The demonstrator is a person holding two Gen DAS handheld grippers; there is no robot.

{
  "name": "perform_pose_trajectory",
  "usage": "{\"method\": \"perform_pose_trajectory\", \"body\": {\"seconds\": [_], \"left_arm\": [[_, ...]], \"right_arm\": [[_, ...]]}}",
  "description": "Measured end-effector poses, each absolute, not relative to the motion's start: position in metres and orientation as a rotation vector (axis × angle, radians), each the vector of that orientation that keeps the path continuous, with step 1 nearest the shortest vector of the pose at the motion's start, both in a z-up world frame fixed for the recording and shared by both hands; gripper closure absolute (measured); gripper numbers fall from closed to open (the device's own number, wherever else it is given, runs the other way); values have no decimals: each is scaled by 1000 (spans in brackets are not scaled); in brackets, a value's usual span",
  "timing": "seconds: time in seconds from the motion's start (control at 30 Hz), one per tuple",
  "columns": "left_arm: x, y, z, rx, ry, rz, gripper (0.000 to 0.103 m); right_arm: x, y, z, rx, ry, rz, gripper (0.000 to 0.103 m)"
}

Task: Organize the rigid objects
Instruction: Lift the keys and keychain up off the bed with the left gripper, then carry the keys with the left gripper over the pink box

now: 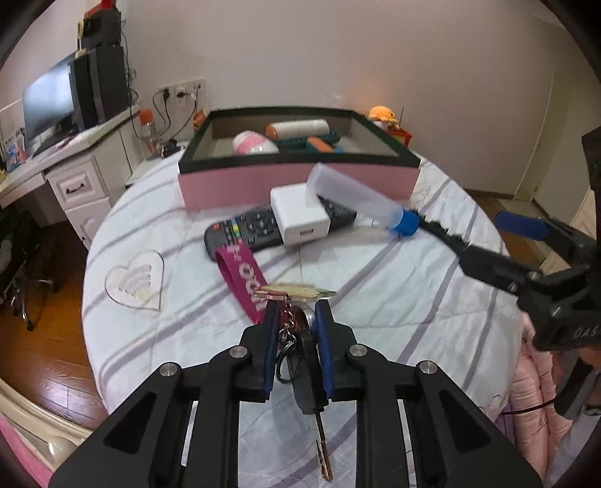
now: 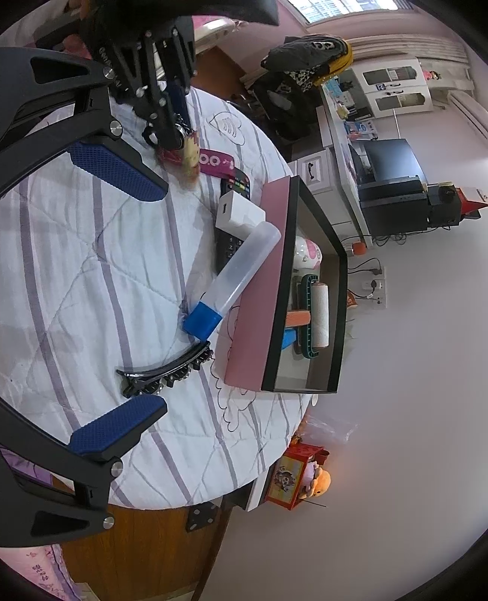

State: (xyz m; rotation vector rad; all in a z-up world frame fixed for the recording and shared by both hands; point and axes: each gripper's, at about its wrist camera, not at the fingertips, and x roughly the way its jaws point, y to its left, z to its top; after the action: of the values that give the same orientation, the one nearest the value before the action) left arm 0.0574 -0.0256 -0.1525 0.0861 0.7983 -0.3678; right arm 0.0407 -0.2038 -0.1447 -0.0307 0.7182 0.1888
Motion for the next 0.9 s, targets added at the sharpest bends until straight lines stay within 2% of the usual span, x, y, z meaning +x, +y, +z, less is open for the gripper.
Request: {"method": "perform_pose_trajectory", "body": {"seconds": [0.43,0.9], "left_arm": [[51,-24,-99,85,675,-361,85],[52,-35,-25,100,516,-348,85]], "right_arm": [[34,-200,-125,-40,679,183,0],[39,-195,-60,-69,533,171,0]]}}
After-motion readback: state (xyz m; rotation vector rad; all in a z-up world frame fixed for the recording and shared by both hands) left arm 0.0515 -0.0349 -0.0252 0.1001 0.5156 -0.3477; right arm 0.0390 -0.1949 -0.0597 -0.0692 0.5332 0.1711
